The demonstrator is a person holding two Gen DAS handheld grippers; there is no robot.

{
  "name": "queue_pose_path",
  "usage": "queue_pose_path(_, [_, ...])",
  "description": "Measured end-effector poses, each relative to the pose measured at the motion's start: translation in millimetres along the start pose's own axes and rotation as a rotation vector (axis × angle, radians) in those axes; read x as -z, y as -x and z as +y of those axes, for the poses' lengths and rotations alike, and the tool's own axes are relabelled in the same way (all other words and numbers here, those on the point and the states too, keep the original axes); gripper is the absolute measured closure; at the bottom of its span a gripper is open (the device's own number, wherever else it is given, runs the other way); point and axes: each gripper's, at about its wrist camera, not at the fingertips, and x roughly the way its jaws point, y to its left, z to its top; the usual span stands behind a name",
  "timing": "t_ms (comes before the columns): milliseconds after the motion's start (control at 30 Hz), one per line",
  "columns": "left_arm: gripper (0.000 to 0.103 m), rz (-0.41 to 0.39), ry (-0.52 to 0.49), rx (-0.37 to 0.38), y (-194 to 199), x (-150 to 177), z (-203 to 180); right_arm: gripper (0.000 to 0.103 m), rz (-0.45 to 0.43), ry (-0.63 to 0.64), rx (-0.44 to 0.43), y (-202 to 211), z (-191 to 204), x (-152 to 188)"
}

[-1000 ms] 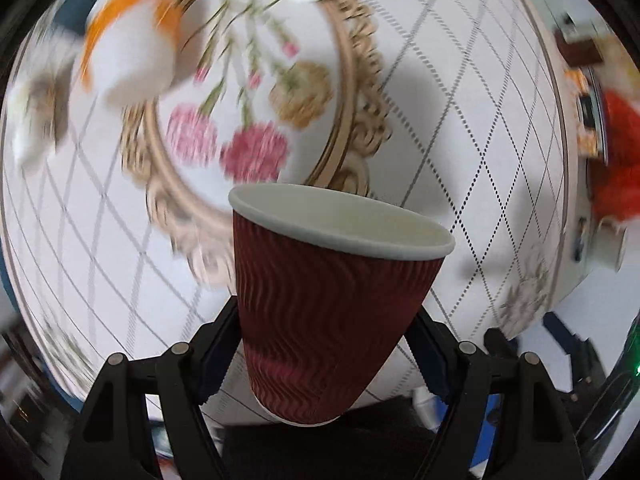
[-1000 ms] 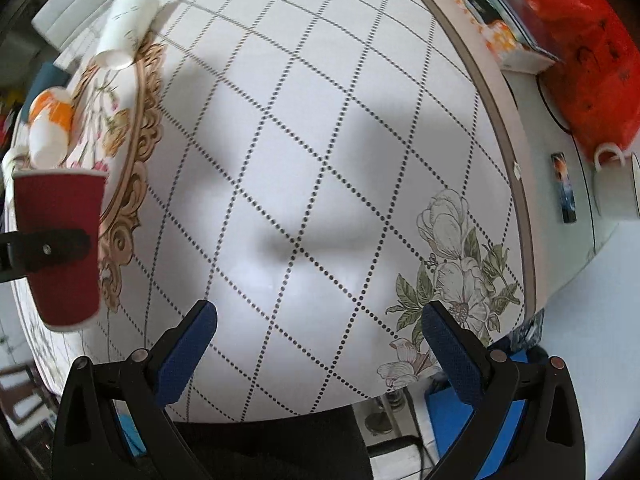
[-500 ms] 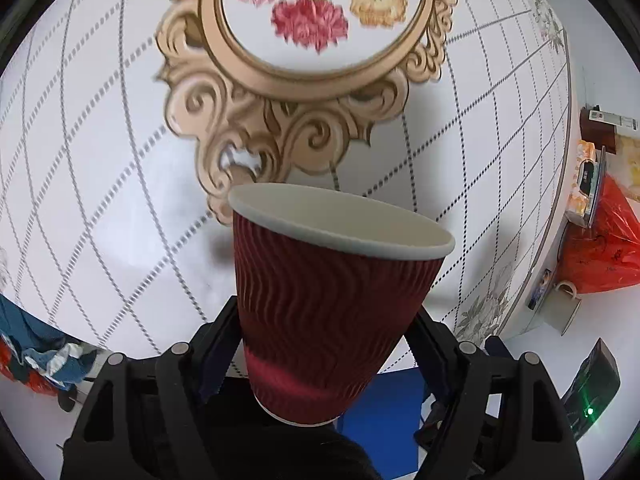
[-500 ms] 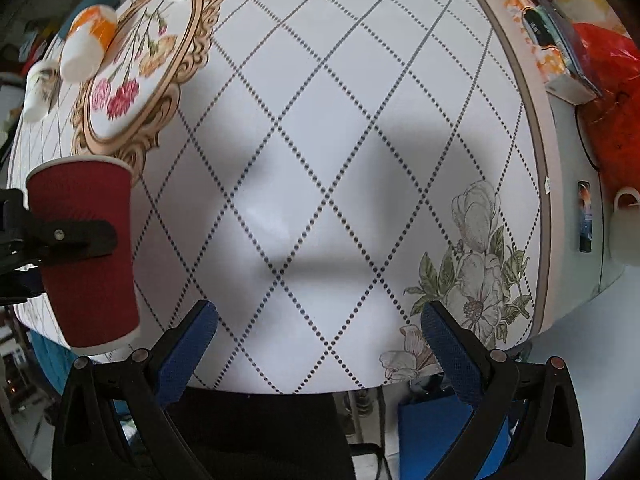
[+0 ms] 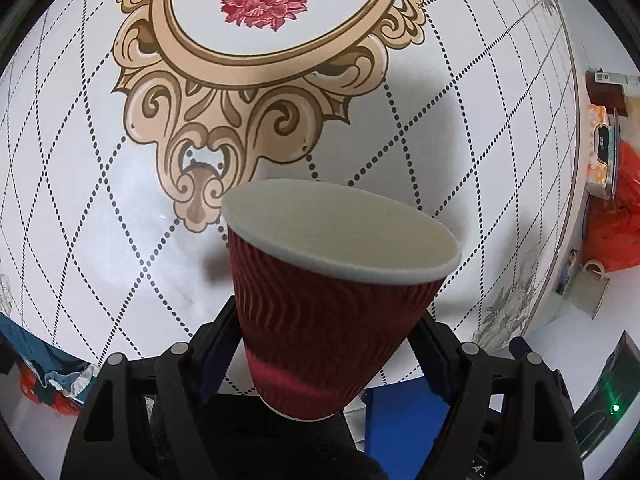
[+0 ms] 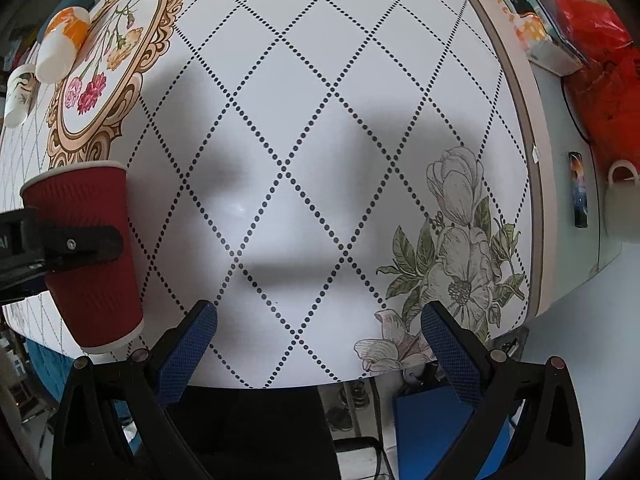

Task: Flip cup upside down
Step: 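Grasp the dark red cup with the left gripper and lift it, then lower the red cup upright onto the table and open the left gripper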

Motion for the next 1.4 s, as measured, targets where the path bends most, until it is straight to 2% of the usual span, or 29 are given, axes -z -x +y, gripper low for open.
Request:
queue_pose_path(233, [0.024,-0.001,-0.016,-0.025,-8.3,-0.9,-15.4,0.000,-0.008,-0.013,0.002,2.8,-9.7,2.8])
queue_pose_path(300, [0.016,0.002,-0.025,-0.029,-9.2,-1.2,-16.7,0.000,-0.011,-0.015,0.004,9.2,-6.2,-4.5])
queue_pose_path(500, [0.014,-0.016,-0.033,-0.034,-5.9,0.9,-17.8,0.000,-0.019,-0.019,0.003,16.2,-0.1,-11.0])
queue_pose_path(733, [0.012,-0.059,-0.048,-0.023,26.4,9.6,-5.4,0.000,-0.030,-0.024,-0.017,29.7,2.3,-7.5])
queue_pose_path(833, [0.012,-0.109,-0.067,-0.026,50.4,18.4,-4.1,0.000,-0.039,-0.031,-0.041,38.0,0.7,-1.8])
queue_pose_path(933, [0.012,-0.170,-0.093,-0.061,75.7,30.9,-0.3,0.000,-0.056,-0.030,-0.076,55.4,4.2,5.0])
queue_pose_path(1167, [0.012,-0.270,-0.095,-0.143,109.6,62.9,30.9,0.000,-0.100,-0.004,-0.149,94.1,30.1,24.9])
queue_pose_path(1400, [0.012,-0.306,-0.093,-0.187,121.8,80.9,79.5,0.000,-0.139,0.033,-0.147,118.1,76.3,45.6])
